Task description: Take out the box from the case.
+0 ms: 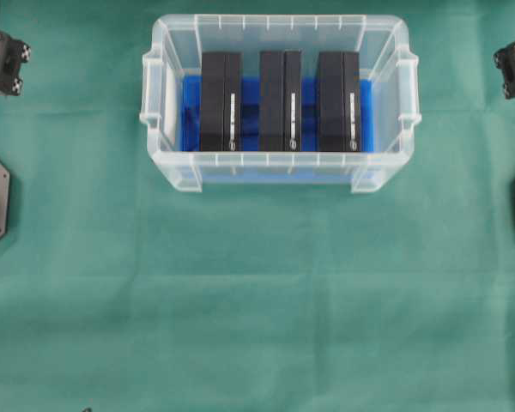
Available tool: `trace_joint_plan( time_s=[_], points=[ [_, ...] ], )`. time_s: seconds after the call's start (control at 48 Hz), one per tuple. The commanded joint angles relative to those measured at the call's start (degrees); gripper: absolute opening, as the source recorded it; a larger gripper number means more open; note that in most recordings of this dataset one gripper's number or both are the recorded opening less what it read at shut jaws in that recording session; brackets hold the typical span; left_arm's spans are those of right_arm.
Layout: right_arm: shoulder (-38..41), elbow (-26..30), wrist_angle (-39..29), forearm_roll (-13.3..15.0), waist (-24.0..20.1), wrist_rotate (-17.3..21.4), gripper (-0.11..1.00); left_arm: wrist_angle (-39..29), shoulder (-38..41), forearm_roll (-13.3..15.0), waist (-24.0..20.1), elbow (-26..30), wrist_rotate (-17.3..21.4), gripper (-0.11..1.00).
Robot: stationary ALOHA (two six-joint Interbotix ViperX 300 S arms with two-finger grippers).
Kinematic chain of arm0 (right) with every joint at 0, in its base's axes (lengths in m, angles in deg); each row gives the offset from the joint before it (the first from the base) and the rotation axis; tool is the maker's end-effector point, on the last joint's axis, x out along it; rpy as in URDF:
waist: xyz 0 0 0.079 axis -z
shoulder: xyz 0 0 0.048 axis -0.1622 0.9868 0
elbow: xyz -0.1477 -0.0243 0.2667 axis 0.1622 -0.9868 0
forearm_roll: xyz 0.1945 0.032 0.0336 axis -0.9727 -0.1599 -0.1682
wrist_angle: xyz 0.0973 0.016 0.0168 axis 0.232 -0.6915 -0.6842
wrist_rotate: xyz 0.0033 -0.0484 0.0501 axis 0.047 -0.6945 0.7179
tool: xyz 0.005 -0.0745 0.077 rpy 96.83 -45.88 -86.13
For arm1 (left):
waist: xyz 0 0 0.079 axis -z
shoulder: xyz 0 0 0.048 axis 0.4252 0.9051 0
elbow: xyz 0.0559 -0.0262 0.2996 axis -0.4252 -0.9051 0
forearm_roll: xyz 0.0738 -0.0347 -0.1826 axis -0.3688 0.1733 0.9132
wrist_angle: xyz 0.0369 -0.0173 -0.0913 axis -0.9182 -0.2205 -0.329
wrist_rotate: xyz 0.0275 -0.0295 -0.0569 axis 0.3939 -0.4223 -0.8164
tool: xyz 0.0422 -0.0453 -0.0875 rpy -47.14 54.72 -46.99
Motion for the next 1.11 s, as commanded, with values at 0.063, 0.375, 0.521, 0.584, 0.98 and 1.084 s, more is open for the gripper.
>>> trace_joint_plan(
  time_s=[0.063, 0.375, 0.521, 0.584, 0.98, 1.084],
  points=[
    [0.44, 0.53, 1.76, 0.0, 0.62, -0.18, 0.0, 0.09, -0.09, 0.0, -0.35, 1.23, -0.09, 0.01],
    [0.35, -1.32, 3.87, -1.58, 0.62, -0.09, 0.0, 0.26, -0.09, 0.18, -0.44, 0.7, -0.53, 0.04],
    [0.18, -1.67, 4.57, -2.46, 0.62, 0.18, 0.0, 0.35, -0.09, 0.26, -0.35, 0.35, -0.79, 0.2],
    [0.09, -1.76, 5.45, -2.46, 0.62, 0.26, 0.0, 0.35, -0.18, 0.26, -0.44, 0.18, -0.79, 0.33],
    [0.79, -2.72, 6.33, 0.97, 0.62, 3.25, 0.91, 0.35, -0.18, 0.35, -0.35, 0.0, -1.93, 0.91],
    [0.79, -2.81, 6.24, 0.97, 0.62, 3.43, 0.95, 0.44, -0.18, 0.35, -0.44, 0.09, -1.93, 0.91]
  ],
)
